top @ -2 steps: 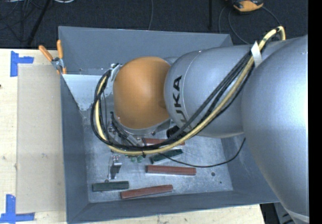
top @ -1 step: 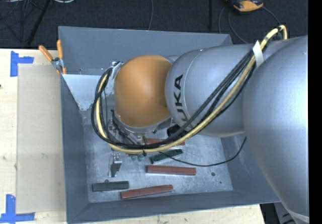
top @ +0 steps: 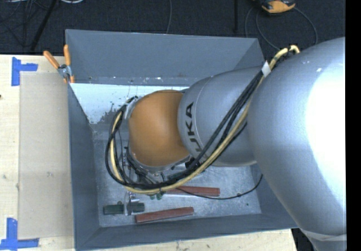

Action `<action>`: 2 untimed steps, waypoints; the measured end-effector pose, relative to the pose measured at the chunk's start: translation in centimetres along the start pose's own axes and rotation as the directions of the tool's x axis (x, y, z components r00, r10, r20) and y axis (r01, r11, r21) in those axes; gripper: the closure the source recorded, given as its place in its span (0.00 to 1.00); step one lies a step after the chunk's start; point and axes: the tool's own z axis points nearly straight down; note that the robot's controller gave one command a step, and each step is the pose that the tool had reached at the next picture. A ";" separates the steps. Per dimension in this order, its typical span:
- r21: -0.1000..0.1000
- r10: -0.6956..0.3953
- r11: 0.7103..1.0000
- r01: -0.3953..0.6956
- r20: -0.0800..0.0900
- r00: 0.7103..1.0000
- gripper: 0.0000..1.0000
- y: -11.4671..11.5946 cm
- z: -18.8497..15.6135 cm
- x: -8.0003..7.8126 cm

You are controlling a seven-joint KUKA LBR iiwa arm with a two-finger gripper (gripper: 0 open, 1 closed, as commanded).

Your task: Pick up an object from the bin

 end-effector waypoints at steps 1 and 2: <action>0.001 -0.006 1.000 0.006 -0.008 1.000 0.00 -0.5 0.7 1.3; 0.000 -0.046 0.999 0.046 0.000 0.999 0.00 -2.4 -3.0 1.0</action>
Offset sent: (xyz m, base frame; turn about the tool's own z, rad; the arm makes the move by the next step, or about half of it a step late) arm -0.0084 -0.0239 0.0291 -0.0463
